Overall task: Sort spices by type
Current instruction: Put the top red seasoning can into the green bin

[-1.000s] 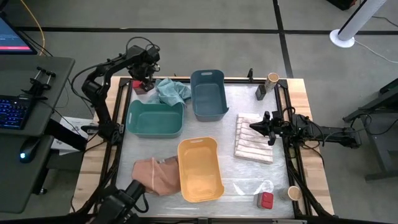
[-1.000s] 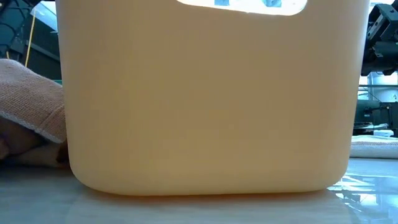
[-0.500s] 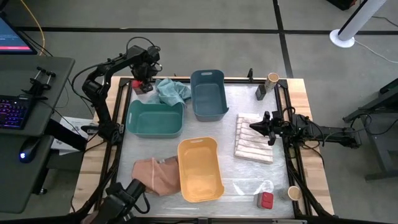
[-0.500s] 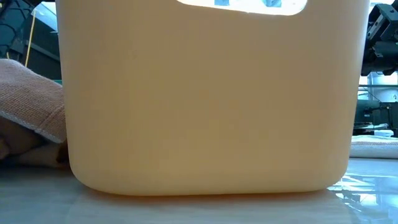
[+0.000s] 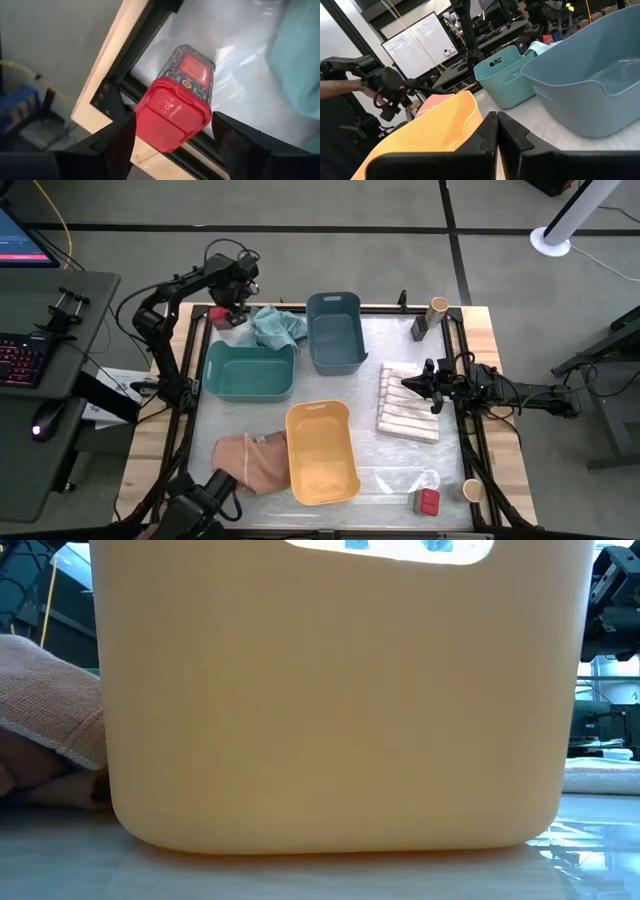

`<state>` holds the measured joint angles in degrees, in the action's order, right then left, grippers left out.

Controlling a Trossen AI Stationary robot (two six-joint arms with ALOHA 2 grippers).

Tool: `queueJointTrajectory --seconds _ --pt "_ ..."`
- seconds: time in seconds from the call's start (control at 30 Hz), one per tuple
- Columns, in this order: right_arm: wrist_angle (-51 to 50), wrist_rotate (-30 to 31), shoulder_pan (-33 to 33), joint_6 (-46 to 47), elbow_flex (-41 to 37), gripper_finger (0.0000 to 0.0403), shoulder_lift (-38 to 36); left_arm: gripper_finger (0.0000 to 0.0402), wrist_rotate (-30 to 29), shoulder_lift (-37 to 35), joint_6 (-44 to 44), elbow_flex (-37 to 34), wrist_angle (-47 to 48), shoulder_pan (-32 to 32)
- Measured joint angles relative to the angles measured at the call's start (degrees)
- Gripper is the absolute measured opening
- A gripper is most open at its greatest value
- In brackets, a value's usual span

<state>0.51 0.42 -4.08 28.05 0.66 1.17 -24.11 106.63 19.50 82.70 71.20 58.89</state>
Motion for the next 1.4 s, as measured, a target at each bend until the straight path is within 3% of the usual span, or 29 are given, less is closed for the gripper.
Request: queueJointTrajectory --seconds 0.17,0.3,0.4,0.53,0.57,0.97,1.17,1.4 --pt "-0.01 0.0 -0.02 0.0 -0.01 0.0001 0.0 0.0245 2.31 -0.09 -6.47 0.0 3.34 -0.78" --pt "0.0 -0.01 0.0 0.0 -0.01 0.0001 0.0 0.0221 2.61 -1.18 -18.08 0.02 2.81 -0.02" --pt "0.0 -0.01 -0.01 0.0 -0.01 0.0001 -0.01 0.0156 2.82 -2.58 -24.04 -0.2 2.68 1.2" --pt "0.0 0.01 -0.02 0.0 -0.01 0.0001 -0.02 0.0028 5.44 -5.3 -29.29 -0.22 0.93 2.36" --pt "0.0 -0.01 0.0 0.0 -0.01 0.0001 0.0 0.0016 5.52 -6.23 -31.42 -0.38 -0.8 2.49" --pt "0.0 0.0 0.0 0.0 -0.01 0.0001 -0.02 0.0 4.37 -14.66 -51.5 -16.08 -18.87 1.16" --pt "-0.01 0.01 -0.02 -0.01 -0.01 0.0001 -0.02 0.0 1.31 -16.63 -54.58 -19.29 -25.57 0.8" --pt "0.0 0.01 -0.01 -0.01 0.0 0.0001 -0.02 0.0 -4.52 -16.2 -66.87 -22.63 -28.15 -1.57"
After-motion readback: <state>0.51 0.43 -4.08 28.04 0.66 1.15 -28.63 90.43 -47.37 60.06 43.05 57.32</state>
